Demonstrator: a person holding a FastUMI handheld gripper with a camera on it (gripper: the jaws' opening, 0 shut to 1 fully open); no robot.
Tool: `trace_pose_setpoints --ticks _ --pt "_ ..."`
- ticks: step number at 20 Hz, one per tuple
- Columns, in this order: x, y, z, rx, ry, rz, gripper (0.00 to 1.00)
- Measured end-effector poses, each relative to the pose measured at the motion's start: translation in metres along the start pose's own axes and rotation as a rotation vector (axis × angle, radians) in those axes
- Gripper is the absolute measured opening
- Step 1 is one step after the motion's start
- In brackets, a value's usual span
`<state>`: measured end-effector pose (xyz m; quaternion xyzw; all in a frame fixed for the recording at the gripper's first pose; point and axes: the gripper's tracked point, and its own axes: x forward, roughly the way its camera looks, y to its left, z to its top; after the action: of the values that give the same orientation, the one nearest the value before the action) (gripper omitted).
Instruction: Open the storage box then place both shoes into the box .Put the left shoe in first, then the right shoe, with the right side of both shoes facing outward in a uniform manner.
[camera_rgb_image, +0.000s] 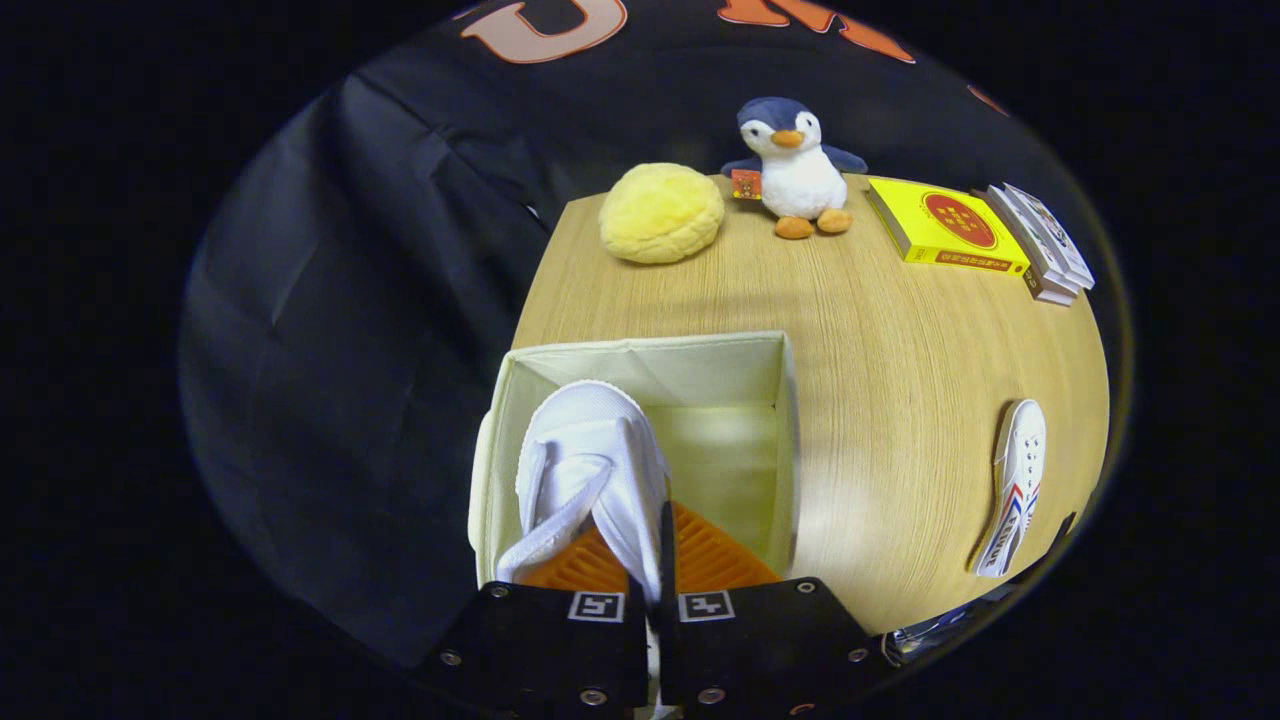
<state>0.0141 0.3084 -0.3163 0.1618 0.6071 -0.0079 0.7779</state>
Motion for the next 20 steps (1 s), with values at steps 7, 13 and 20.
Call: trace_pose_setpoints --ticks 7,13,20 --pt "0.051 0.006 -0.016 0.066 0.093 -0.095 0.05" --pt "0.074 0.009 -0.023 0.136 0.108 -0.125 0.05" --pt "0.079 0.029 -0.055 0.174 0.238 0.003 0.17"
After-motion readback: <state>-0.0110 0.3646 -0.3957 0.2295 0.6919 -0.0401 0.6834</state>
